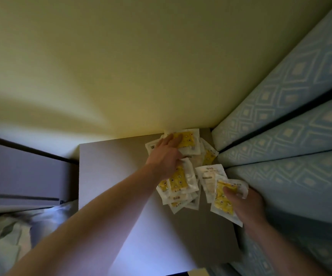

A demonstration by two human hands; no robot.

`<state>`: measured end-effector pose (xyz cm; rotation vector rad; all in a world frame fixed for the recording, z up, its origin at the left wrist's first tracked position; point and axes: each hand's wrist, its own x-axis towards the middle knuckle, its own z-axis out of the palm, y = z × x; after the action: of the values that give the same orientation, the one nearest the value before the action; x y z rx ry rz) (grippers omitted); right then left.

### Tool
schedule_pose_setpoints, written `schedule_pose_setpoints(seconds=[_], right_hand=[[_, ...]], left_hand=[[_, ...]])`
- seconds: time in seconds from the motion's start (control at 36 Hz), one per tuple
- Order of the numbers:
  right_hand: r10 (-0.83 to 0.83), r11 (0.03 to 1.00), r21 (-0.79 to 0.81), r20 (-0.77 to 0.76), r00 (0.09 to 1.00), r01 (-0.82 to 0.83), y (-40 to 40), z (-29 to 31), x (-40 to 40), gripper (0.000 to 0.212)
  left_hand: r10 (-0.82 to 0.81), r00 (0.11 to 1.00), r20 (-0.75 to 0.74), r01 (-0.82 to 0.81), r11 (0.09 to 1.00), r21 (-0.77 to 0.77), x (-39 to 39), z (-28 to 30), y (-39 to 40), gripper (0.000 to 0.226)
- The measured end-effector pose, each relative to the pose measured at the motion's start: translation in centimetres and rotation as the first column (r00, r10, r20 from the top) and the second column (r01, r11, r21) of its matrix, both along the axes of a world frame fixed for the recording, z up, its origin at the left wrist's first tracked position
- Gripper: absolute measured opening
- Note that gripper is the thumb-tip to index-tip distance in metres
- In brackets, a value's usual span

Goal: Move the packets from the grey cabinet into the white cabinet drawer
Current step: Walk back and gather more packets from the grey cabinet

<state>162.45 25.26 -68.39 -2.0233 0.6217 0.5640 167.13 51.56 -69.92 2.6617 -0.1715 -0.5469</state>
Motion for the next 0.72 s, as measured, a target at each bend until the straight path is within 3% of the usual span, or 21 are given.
schedule_pose_setpoints(seconds=[0.28, 0.42, 0.56, 0.64, 0.72], right_hand=[[-0.139, 0.978, 0.154, 0.002, 0.990, 0.138, 0.6, 1.1, -0.2, 0.011], [-0.114, 0.967, 0.234, 0.035, 0.993, 0.103, 2.1, 3.1, 0.9, 0.016], [0.058, 0.979, 0.188, 0.091, 0.994, -0.074, 4.7, 3.6, 3.6, 0.027], [0.186, 0.977, 0.080, 0.130, 0.974, -0.197, 7.2, 3.0, 5.8, 0.024], [0.219, 0.976, -0.010, 0.060, 0.974, -0.219, 9.5, 1.4, 8.1, 0.048]], left_hand=[[0.054, 0.982, 0.183, -0.056, 0.998, 0.003, -1.8, -0.4, 1.3, 0.032], [0.214, 0.891, 0.400, -0.185, 0.976, -0.112, -4.7, 0.8, 3.2, 0.021], [0.481, 0.811, 0.334, -0.406, 0.872, -0.273, -9.5, 3.0, 5.5, 0.018], [0.643, 0.727, 0.240, -0.550, 0.755, -0.357, -12.2, 2.8, 6.9, 0.013], [0.729, 0.666, 0.158, -0.629, 0.663, -0.407, -14.6, 2.4, 8.3, 0.016]])
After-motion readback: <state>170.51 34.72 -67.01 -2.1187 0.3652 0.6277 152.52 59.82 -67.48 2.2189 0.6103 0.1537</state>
